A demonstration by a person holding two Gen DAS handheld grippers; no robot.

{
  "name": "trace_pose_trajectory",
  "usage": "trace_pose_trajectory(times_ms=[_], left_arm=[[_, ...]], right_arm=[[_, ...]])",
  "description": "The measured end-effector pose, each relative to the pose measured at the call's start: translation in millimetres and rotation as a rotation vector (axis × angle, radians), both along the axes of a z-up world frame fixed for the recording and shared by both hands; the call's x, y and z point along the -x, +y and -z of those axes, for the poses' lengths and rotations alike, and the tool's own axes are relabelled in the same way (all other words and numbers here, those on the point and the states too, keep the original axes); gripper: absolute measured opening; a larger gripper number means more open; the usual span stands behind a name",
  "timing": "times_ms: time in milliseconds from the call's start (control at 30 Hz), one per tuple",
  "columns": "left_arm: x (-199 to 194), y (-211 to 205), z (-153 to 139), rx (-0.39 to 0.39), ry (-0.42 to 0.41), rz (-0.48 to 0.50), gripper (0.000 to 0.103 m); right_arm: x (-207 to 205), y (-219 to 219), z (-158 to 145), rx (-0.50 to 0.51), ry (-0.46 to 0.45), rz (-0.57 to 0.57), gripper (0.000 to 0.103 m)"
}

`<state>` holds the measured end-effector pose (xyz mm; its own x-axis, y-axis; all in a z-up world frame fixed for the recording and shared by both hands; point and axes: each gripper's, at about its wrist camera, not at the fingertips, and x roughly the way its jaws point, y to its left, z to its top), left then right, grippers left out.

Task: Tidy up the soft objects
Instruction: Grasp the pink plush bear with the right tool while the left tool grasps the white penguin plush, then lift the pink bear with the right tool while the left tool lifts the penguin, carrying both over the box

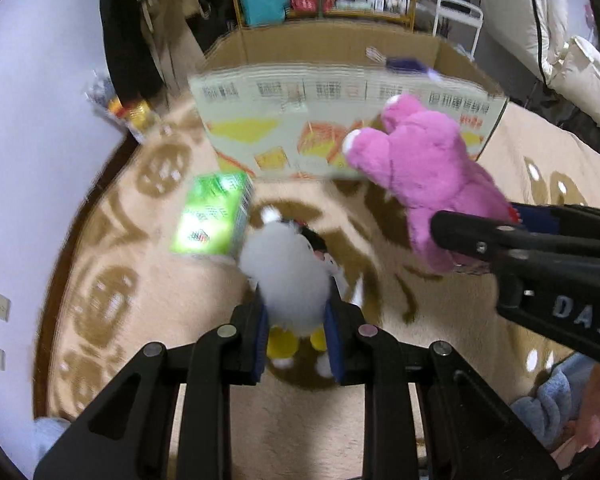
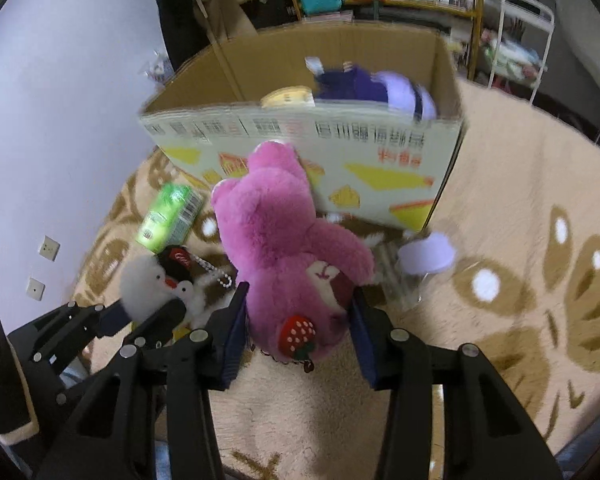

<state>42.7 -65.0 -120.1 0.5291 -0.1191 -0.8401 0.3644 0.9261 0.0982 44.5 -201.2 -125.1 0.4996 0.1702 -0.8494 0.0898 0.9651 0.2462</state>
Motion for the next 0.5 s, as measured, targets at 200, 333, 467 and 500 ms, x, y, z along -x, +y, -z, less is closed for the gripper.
trace_pose_trajectory(times_ms=[200, 333, 467, 500], left_arm=[[-3.3, 10.0, -25.2, 0.086, -0.031, 0.009, 0.013], [-13.4, 15.8, -17.8, 0.129, 0.041, 0.001, 0.01], [-19.0, 19.5, -4.8, 0.167, 0.1, -0.026, 0.007], [-19.6, 19.8, -3.3, 0.176, 0.108, -0.031, 0.007]], right_arm=[[15.5, -2.7, -36.3, 0.02, -0.112, 0.001, 0.049], [17.0, -4.7, -43.0, 0.006, -0.131, 0.001, 0.049], [17.6, -8.0, -38.2, -0.007, -0.124, 0.012, 0.049], [18.6, -8.9, -37.6, -0.007, -0.122, 0.014, 0.049]])
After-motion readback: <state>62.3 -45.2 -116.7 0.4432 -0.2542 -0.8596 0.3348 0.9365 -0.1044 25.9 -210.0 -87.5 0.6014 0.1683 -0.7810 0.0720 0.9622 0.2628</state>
